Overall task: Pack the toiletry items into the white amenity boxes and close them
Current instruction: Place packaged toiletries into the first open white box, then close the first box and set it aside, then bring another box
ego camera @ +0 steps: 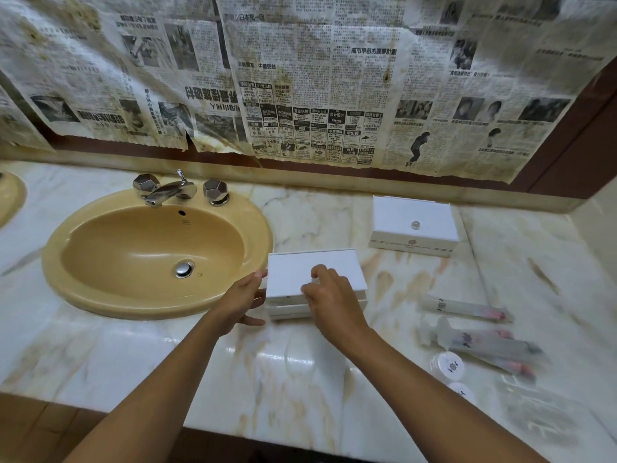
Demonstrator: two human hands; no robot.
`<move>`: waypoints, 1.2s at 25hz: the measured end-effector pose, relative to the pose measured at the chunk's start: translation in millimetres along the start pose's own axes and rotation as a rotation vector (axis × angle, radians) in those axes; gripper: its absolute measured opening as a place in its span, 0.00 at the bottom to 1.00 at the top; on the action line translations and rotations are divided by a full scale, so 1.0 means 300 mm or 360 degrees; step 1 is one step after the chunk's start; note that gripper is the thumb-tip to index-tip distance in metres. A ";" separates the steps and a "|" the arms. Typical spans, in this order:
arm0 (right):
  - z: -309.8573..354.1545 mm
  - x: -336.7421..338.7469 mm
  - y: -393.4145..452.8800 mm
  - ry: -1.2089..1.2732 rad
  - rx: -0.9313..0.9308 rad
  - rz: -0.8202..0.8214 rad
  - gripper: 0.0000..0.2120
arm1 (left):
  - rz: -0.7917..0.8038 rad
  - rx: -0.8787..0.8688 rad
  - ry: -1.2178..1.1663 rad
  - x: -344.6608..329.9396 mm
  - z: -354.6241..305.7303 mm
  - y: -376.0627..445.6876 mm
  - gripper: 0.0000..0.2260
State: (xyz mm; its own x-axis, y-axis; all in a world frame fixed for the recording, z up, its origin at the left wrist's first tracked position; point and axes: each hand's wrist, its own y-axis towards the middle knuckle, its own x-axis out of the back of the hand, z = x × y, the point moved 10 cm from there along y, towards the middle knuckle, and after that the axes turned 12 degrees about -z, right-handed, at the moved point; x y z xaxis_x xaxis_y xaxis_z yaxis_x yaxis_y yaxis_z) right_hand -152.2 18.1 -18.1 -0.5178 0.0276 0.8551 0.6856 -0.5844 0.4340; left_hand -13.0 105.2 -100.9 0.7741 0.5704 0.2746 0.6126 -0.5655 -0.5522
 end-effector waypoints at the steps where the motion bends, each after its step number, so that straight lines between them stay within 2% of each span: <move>1: -0.001 -0.018 -0.021 -0.0017 0.0000 0.0048 0.12 | 0.0002 -0.0007 0.0001 -0.003 -0.001 -0.002 0.20; 4: -0.009 -0.049 -0.053 -0.0022 0.0009 0.0118 0.08 | -0.0052 -0.0051 0.0013 -0.008 -0.005 -0.007 0.19; 6: -0.006 -0.027 -0.041 0.0042 0.0025 0.0063 0.04 | -0.0124 -0.0104 0.0044 -0.006 -0.007 -0.010 0.18; 8: -0.030 0.012 -0.023 0.0071 -0.0061 -0.0076 0.07 | -0.0134 -0.0150 0.0062 -0.017 -0.005 -0.017 0.18; 10: -0.124 0.046 -0.011 0.0073 -0.0419 -0.0182 0.19 | -0.0113 -0.0184 0.0069 -0.032 0.000 -0.023 0.17; 13: -0.304 0.020 -0.066 0.0190 -0.1123 0.0026 0.29 | -0.0095 -0.0230 0.0037 -0.044 -0.005 -0.024 0.14; 15: -0.357 -0.026 -0.120 0.0478 -0.1478 0.0162 0.30 | -0.0083 -0.0266 0.0043 -0.050 -0.008 -0.013 0.11; 17: -0.360 -0.063 -0.142 0.0773 -0.1668 0.0169 0.26 | -0.0074 -0.0324 0.0075 -0.051 -0.017 0.002 0.09; 22: -0.377 -0.079 -0.077 0.0873 -0.1747 0.0086 0.23 | -0.0134 -0.0497 0.0158 -0.032 -0.113 0.066 0.12; 30: -0.444 -0.100 0.128 0.0900 -0.1776 0.0104 0.28 | -0.0220 -0.0591 0.0181 -0.031 -0.325 0.237 0.11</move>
State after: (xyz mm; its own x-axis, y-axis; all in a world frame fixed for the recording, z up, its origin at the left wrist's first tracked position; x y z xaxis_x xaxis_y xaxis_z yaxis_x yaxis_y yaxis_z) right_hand -178.5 -113.1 -65.0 -0.8354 -0.2172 0.5048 0.0544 -0.9467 -0.3174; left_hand 38.9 1.7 -66.0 0.6805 0.5983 0.4230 0.7119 -0.6766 -0.1883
